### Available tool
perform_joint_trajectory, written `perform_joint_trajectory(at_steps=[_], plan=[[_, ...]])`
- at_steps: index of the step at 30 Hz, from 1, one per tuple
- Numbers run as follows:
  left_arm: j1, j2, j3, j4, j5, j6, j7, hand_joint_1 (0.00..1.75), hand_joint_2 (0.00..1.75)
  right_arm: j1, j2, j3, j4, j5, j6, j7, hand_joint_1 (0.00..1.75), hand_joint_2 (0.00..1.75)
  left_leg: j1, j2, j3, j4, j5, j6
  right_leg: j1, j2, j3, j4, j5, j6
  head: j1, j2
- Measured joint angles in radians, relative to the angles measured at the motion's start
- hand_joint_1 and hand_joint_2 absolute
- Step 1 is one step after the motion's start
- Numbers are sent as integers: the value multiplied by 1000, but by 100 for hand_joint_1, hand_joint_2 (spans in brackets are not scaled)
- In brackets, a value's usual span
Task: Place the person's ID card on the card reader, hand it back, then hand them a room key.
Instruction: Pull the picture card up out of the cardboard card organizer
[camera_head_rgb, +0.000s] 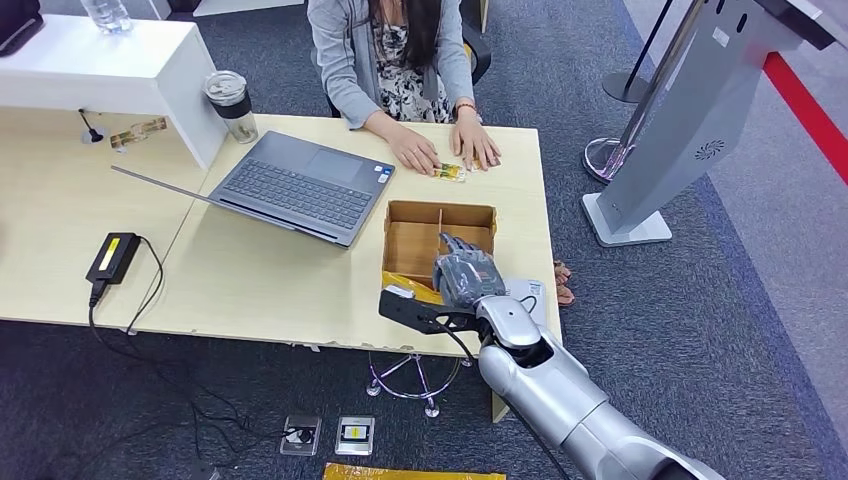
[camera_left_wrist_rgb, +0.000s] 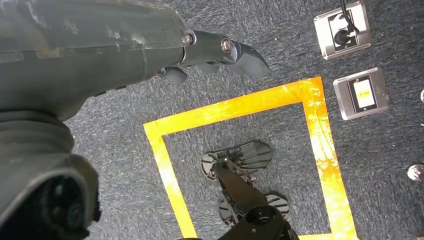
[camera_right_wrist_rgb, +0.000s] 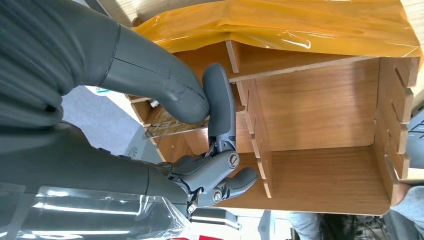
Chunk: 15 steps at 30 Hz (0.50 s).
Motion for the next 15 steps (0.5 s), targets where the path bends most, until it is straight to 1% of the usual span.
perform_joint_trajectory(at_steps=[1, 2, 3, 5, 7, 11, 15], plan=[[0, 0, 0, 0, 0, 0, -1, 0, 0, 0, 0, 0, 0, -1, 0, 1, 48, 175, 0, 0, 0, 0, 0, 0, 0, 0, 0, 0, 0, 0, 0, 0], [0, 1, 0, 0, 0, 0, -2, 0, 0, 0, 0, 0, 0, -3, -1, 1, 4, 131, 0, 0, 0, 0, 0, 0, 0, 0, 0, 0, 0, 0, 0, 0], [0, 1, 0, 0, 0, 0, -2, 0, 0, 0, 0, 0, 0, -4, -4, 0, 0, 87, 0, 0, 0, 0, 0, 0, 0, 0, 0, 0, 0, 0, 0, 0], [0, 2, 0, 0, -1, 0, -4, 0, 0, 0, 0, 0, 0, -7, -11, -2, 0, 0, 0, 0, 0, 0, 0, 0, 0, 0, 0, 0, 0, 0, 0, 0], [0, 3, 0, 0, -1, -1, -5, 0, 0, 0, 0, 0, 0, -13, -14, -6, 0, 0, 0, 0, 0, 0, 0, 0, 0, 0, 0, 0, 0, 0, 0, 0], [0, 4, -1, 0, -3, -1, -7, 0, 0, 0, 0, -1, 0, -21, -25, -7, 0, 175, 0, 0, 0, 0, 0, 0, 0, 0, 0, 0, 0, 0, 0, 0], [0, 5, -2, 0, -3, 0, -8, 0, 0, -7, -1, -3, 0, -29, -37, -7, 0, 175, 0, 0, 0, 0, 0, 0, 0, 0, 0, 0, 0, 0, 0, 0]])
